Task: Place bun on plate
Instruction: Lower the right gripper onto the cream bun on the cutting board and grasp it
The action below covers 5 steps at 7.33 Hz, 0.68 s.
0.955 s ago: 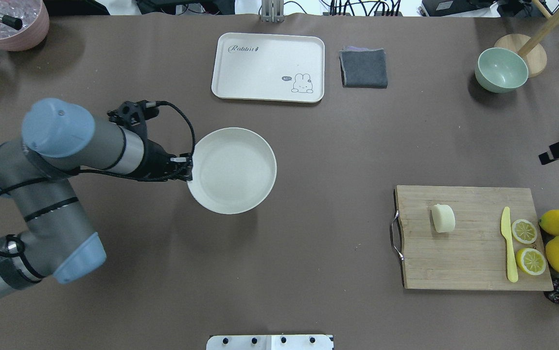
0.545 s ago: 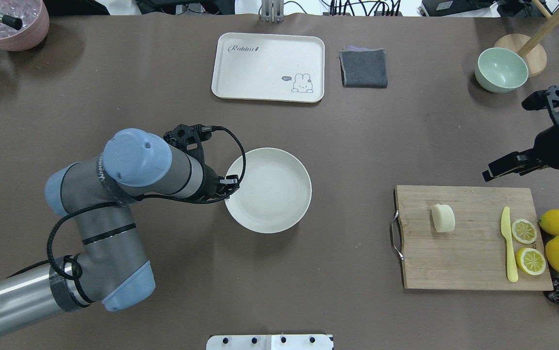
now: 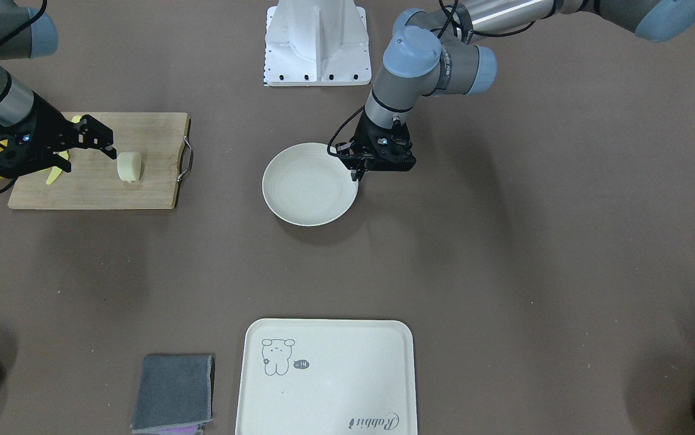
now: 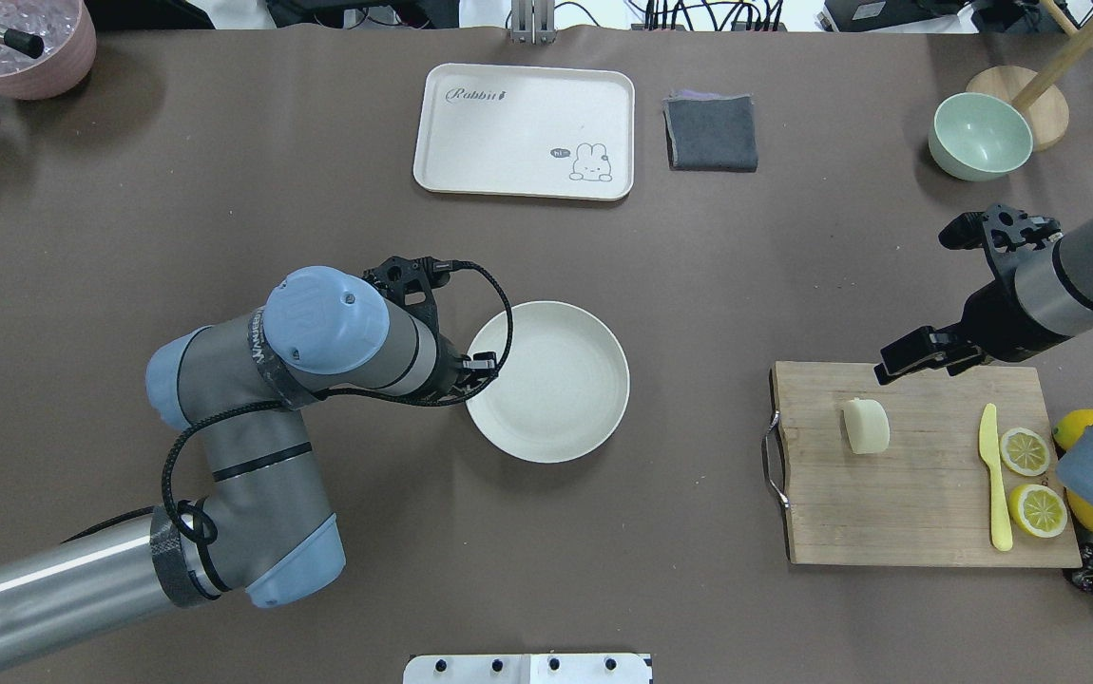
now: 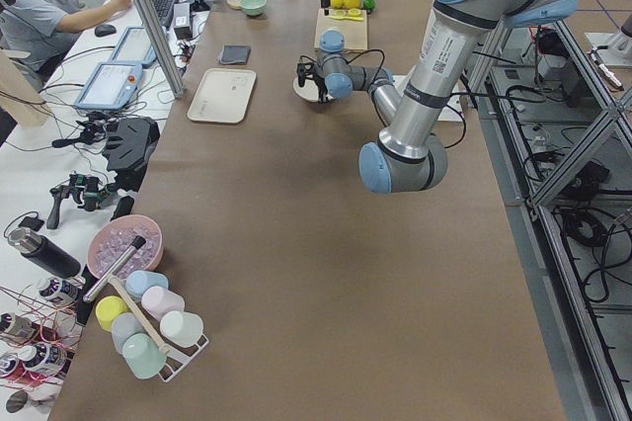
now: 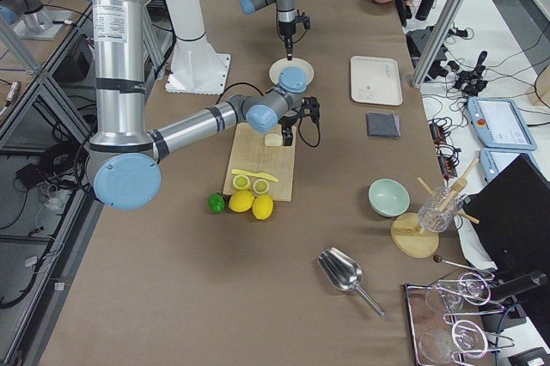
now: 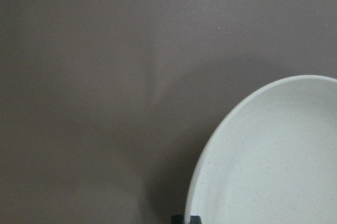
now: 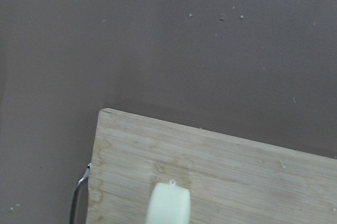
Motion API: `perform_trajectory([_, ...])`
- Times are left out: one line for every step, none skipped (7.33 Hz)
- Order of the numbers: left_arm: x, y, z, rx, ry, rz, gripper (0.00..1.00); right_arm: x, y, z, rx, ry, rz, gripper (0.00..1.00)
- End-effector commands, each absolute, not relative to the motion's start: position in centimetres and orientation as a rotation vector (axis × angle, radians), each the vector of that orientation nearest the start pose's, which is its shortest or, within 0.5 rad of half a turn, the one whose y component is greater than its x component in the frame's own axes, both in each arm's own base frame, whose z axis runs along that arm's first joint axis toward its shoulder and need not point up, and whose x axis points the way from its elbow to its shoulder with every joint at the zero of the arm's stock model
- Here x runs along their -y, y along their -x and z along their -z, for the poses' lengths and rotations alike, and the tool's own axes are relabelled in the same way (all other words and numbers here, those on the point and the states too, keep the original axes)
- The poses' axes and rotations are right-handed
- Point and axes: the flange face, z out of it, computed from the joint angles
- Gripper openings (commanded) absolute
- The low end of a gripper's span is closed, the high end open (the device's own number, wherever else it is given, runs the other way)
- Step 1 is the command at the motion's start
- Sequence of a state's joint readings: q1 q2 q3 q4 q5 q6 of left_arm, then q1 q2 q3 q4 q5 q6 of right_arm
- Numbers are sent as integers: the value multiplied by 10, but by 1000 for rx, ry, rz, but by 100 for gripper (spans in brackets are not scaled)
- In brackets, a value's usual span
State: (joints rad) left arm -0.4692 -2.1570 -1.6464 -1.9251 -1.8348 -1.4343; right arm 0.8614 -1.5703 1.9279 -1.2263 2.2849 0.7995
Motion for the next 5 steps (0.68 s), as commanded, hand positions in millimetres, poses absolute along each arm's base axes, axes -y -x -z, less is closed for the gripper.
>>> perform_trajectory([406,-565,-250,-1036,-71,167,0,414,289,-437,952,-9,160,99])
perform_trajectory([406,-568,-253,-1049,-73,162,0,412,294,-441,920,-39,160,99])
perform_trajectory([407,-567,-252,-1053,-76,163,36,407,303,-441,911,-40,171,99])
perform_trajectory([405,-567,-250,-1060,-78,159,87,398,318,-444,874,-52,153,100])
perform_trajectory([405,-567,-247,-1067,-80,159,96,392,328,-451,850,-55,162,100])
